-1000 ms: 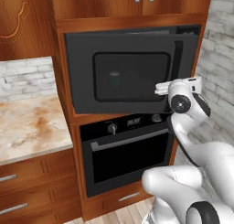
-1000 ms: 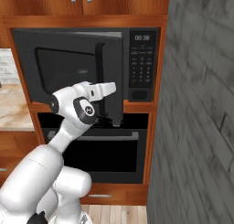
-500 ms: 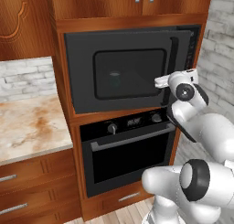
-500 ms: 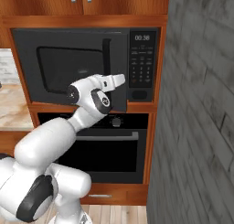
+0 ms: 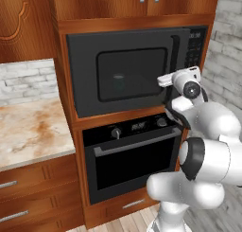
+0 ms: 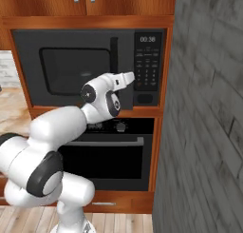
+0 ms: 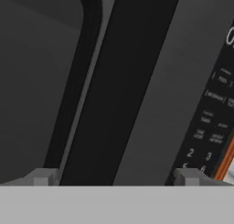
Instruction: Pick the mug from the counter and place it inside the microwave. Then close the microwave.
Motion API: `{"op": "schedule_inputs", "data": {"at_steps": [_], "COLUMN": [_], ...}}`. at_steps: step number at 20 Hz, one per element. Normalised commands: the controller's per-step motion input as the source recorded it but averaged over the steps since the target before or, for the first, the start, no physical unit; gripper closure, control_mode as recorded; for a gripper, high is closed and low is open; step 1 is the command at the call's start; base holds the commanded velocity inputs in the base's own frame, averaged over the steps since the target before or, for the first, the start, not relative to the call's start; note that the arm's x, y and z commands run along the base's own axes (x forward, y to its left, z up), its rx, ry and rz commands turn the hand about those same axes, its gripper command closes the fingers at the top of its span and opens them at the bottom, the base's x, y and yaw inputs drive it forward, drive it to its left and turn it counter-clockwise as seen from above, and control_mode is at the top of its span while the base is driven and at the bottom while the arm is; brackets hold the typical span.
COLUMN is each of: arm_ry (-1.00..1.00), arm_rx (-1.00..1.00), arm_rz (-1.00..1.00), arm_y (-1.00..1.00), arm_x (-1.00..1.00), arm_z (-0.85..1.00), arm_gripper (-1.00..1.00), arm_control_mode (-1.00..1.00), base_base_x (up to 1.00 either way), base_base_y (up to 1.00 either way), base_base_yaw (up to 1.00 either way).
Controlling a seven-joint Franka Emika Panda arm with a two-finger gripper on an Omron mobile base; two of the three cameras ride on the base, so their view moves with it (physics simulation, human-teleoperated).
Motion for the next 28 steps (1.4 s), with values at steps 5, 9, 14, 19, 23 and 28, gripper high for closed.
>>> {"op": "schedule_inputs", "data": {"at_steps": [5, 9, 14, 19, 23, 28], "arm_ry": [0.04, 0.06, 0.1, 0.12, 0.13, 0.09], "arm_rx": [0.0, 0.0, 0.0, 0.0, 0.01, 0.01], "arm_rz": [0.09, 0.09, 0.09, 0.09, 0.09, 0.07], "arm_y": [-0.2, -0.24, -0.23, -0.22, -0.21, -0.19], "arm_x": [0.18, 0.22, 0.28, 0.26, 0.23, 0.24], "arm_z": [0.3, 0.32, 0.43, 0.47, 0.45, 0.15], "arm_gripper": [-1.0, -1.0, -1.0, -1.0, -1.0, -1.0], "arm_control_mode": [-1.0, -1.0, -1.0, -1.0, -1.0, -1.0], "base_base_x": [0.0, 0.0, 0.0, 0.0, 0.0, 0.0], "base_base_y": [0.0, 0.0, 0.0, 0.0, 0.0, 0.0], "base_base_yaw": [0.0, 0.0, 0.0, 0.0, 0.0, 0.0]}}
